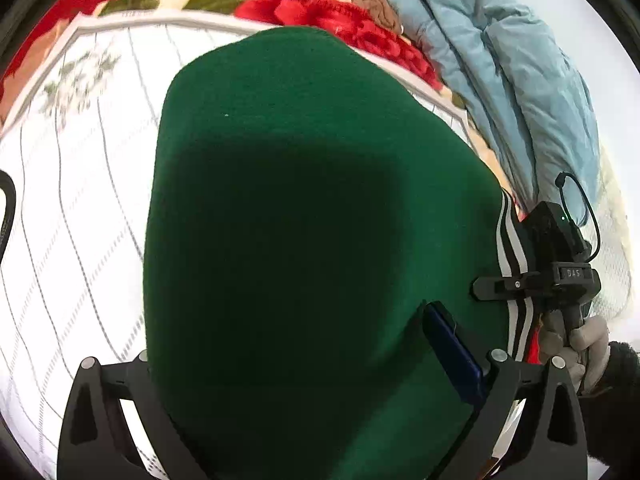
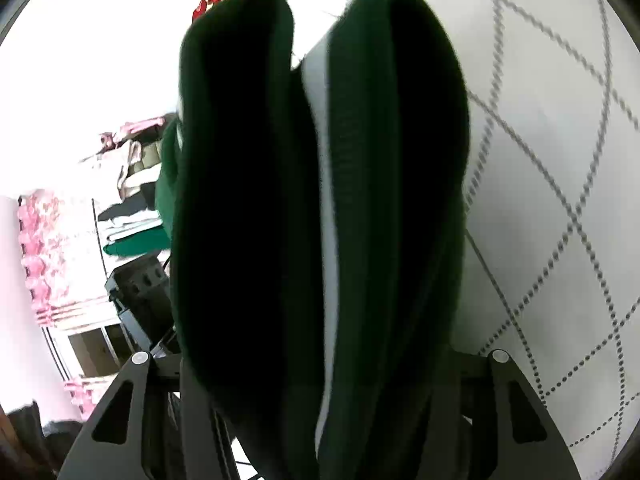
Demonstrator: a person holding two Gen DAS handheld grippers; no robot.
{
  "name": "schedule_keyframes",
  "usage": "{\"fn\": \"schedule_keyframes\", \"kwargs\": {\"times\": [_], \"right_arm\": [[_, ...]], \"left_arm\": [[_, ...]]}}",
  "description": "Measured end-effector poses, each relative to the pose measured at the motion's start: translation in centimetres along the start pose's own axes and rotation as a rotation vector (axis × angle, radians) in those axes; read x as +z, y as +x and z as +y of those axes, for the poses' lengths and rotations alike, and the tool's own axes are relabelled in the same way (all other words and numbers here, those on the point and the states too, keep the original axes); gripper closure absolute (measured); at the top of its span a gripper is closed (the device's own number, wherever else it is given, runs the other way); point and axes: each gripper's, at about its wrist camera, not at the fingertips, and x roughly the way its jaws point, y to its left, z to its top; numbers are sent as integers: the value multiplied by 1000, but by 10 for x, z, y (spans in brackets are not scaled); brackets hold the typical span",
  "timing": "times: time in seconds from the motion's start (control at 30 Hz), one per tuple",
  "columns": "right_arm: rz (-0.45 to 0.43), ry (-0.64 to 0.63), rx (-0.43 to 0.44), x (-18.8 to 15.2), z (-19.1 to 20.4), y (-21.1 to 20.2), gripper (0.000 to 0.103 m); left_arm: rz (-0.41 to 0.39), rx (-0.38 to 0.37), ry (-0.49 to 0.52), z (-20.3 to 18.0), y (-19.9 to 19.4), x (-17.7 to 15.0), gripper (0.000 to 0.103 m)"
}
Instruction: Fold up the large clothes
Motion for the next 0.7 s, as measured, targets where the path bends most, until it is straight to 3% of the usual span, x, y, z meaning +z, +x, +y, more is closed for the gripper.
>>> {"fn": "schedule_keyframes", "kwargs": {"times": [0.13,0.3,0.47,0.57,0.7], "right_arm": [[-16,1,-24,35,29,-13,47],[-48,-10,-37,101,77,-27,47],[-74,-34,-38,190,120,-46,47],[-79,-43,-39,253,137,-46,47],[-81,-49,-66,335,148,-37,47]], "left_arm": [[-19,-3,12,-8,-9,35,2],[-61,-11,36,-21,-16,107,2],[-92,-13,40,-12,-6,198,2],[-109,-4,33,4,13,263,2],[-105,15,15,32,46,324,2]]}}
